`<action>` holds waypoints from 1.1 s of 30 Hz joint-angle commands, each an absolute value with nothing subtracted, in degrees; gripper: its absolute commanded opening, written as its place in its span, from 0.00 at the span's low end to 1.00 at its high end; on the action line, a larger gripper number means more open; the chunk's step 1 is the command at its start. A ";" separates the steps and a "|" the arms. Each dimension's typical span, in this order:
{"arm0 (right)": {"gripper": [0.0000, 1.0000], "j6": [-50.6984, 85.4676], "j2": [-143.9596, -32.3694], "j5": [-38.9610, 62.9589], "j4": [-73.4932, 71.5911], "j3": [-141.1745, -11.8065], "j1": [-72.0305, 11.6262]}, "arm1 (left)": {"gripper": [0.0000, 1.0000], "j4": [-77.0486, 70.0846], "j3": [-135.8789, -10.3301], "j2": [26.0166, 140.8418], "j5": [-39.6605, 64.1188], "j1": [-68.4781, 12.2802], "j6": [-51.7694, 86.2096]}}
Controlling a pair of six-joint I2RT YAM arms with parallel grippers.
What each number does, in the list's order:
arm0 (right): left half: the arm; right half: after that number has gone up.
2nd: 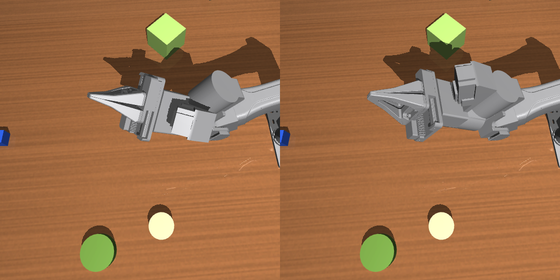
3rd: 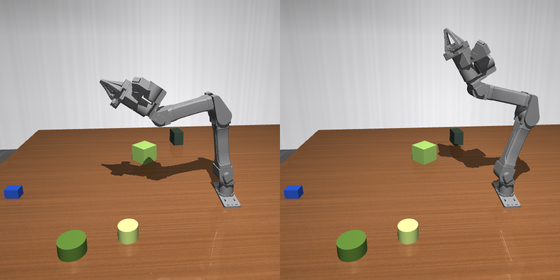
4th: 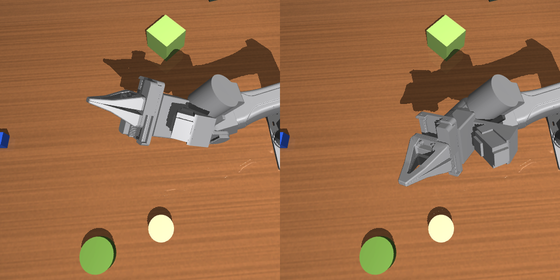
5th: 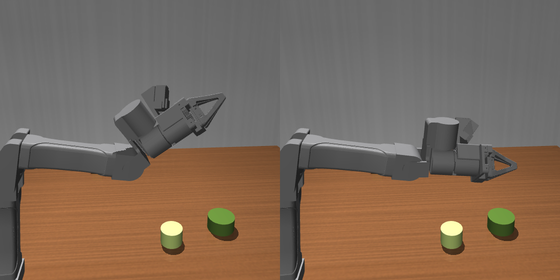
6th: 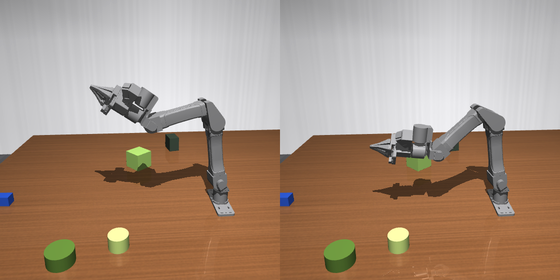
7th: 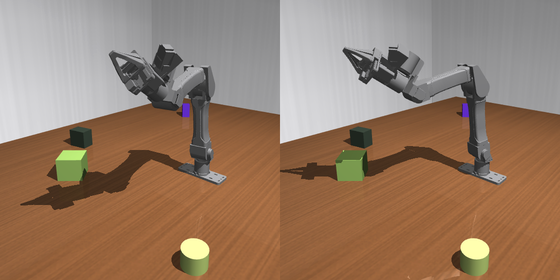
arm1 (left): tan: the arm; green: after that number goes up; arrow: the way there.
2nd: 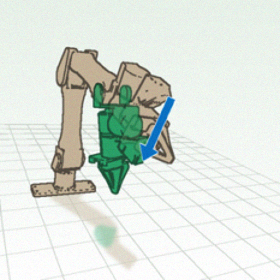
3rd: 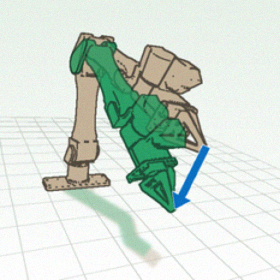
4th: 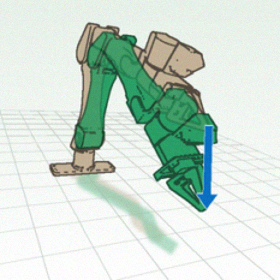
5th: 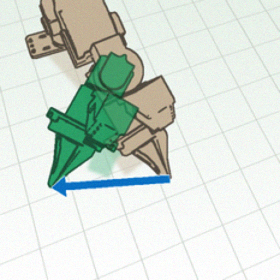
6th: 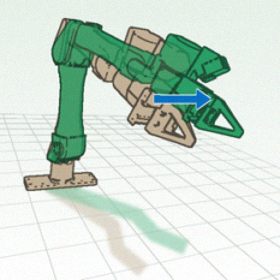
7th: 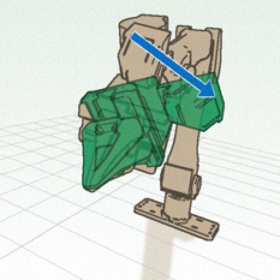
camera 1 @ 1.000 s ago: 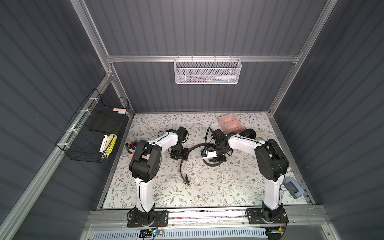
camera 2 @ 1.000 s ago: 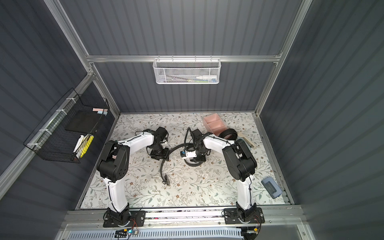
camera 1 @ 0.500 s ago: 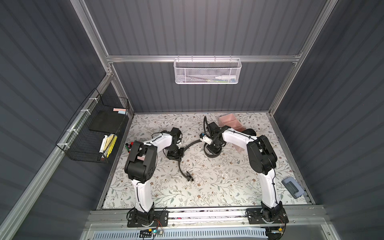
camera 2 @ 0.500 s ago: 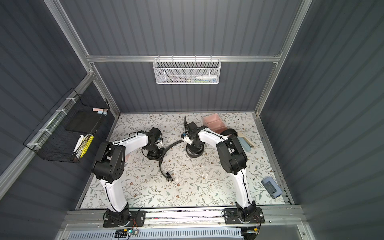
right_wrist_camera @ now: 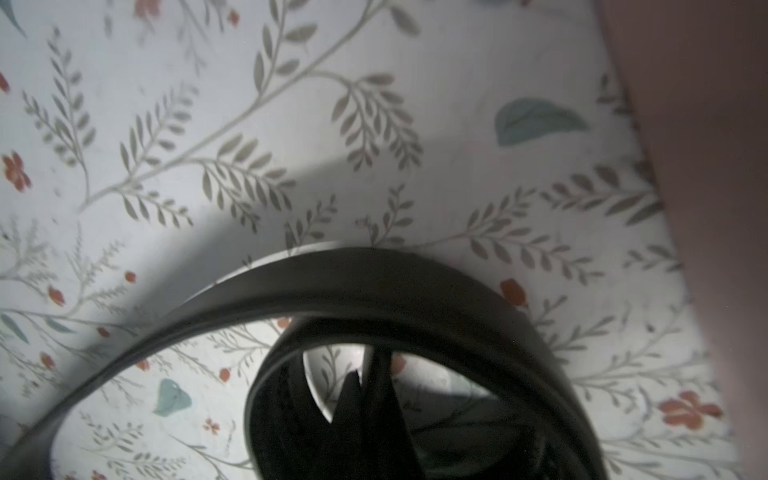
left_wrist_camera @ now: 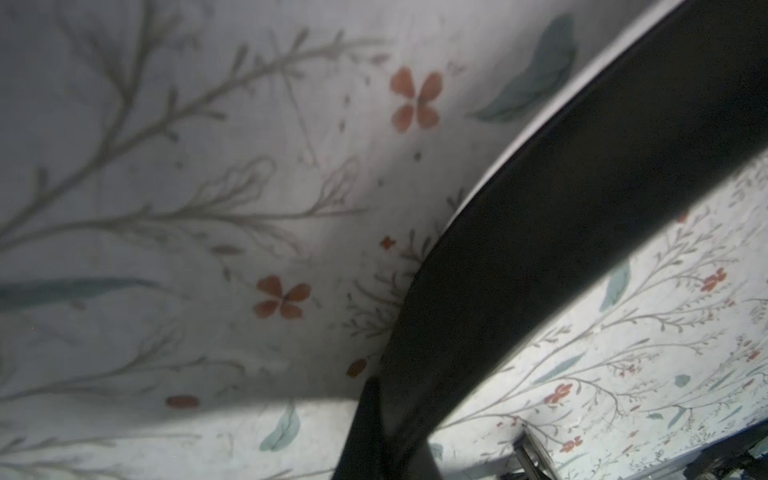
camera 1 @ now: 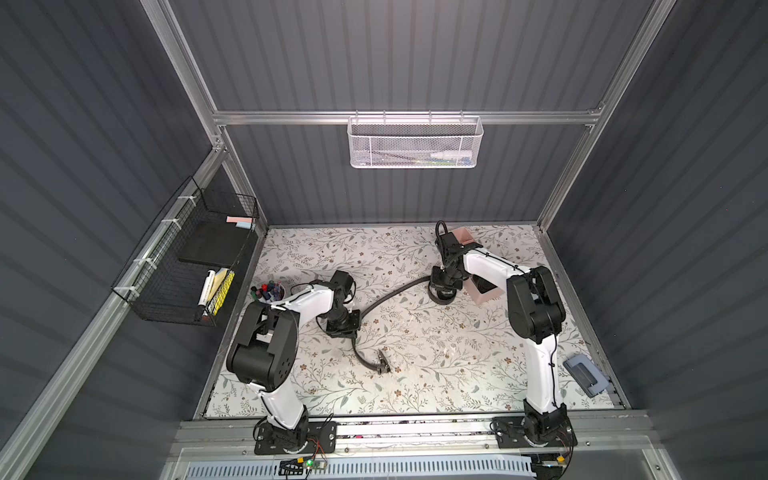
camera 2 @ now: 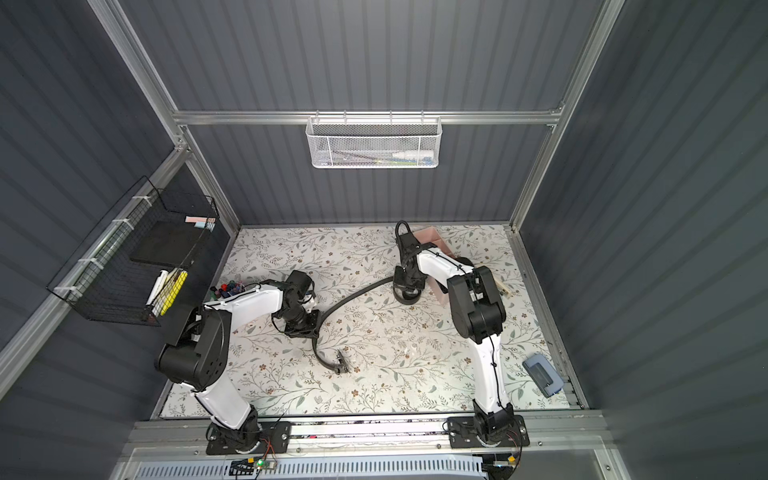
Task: Place the belts into the storage roll
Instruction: Roll the belt at the center of the board.
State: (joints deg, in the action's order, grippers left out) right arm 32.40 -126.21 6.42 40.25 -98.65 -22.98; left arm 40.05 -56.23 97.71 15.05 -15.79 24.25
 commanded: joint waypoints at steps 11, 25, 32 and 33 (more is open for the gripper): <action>0.00 38.29 -142.74 6.32 49.70 -126.46 -22.59 | 0.06 38.34 -40.79 87.71 15.35 -19.52 34.05; 0.00 35.03 -151.31 19.94 47.50 -138.11 -24.69 | 0.07 24.54 -53.94 105.01 22.47 -45.95 49.29; 0.00 33.27 -149.77 23.72 46.07 -136.87 -27.15 | 0.21 23.05 -63.15 109.26 21.90 -47.97 50.07; 0.00 33.55 -149.04 24.49 45.33 -135.65 -27.10 | 0.23 22.63 -63.11 108.72 21.62 -47.99 50.10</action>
State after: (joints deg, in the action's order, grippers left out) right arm 33.52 -150.58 20.91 46.06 -136.92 -26.33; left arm 20.88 -63.72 107.42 24.05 -47.70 48.93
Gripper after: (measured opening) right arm 0.066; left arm 0.216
